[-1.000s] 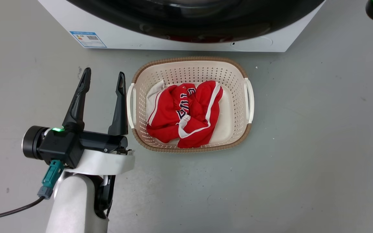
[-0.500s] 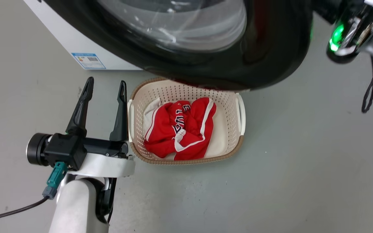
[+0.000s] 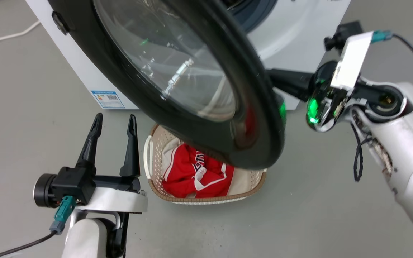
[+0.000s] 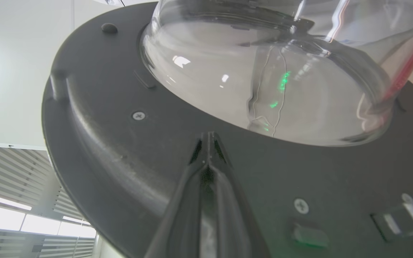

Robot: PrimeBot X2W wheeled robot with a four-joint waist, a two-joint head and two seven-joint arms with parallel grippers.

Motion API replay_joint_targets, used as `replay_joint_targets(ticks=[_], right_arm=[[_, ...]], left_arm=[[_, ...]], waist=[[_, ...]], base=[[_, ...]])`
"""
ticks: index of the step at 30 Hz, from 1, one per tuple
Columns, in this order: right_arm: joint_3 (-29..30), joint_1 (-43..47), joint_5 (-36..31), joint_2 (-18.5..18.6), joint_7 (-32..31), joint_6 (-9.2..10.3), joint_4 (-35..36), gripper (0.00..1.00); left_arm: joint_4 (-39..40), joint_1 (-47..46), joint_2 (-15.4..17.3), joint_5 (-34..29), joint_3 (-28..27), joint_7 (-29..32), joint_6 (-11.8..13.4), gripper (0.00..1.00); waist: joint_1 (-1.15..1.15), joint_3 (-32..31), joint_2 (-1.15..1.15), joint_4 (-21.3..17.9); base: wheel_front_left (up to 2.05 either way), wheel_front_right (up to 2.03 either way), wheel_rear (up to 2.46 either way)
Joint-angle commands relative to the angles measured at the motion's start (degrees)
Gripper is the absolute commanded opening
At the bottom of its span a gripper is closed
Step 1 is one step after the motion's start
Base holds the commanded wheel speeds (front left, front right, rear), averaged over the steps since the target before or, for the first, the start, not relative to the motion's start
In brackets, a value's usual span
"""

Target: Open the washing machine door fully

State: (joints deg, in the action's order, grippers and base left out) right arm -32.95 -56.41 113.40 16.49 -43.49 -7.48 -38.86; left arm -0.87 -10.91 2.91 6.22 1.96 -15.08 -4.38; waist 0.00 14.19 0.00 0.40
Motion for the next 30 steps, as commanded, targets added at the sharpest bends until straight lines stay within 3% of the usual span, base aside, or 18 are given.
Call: replay_joint_targets(ticks=[1, 18, 30], right_arm=[[-0.6, 1.9, 0.4, -0.5, -0.4, -0.02, 1.3, 0.0], [-6.7, 12.9, 3.3, -1.6, 6.7, -0.02, 14.0, 0.0], [6.0, 27.0, 2.0, 1.0, 32.0, -0.01, 24.1, 0.0]], left_arm=[[-0.2, 0.8, 0.0, 0.4, 0.3, -0.1, 0.4, 1.0], [-0.7, 5.0, 0.0, 2.4, 1.7, -0.1, 1.4, 1.0], [-1.7, 7.1, 0.0, 3.0, 1.4, -0.1, 1.1, 1.0]], waist=[[0.0, -1.5, 0.0, 0.5], [0.0, -7.8, 0.0, 4.5], [0.0, -10.5, 0.0, 4.1]], base=[[0.0, 0.0, 0.0], [0.0, 0.0, 0.0], [0.0, 0.0, 0.0]])
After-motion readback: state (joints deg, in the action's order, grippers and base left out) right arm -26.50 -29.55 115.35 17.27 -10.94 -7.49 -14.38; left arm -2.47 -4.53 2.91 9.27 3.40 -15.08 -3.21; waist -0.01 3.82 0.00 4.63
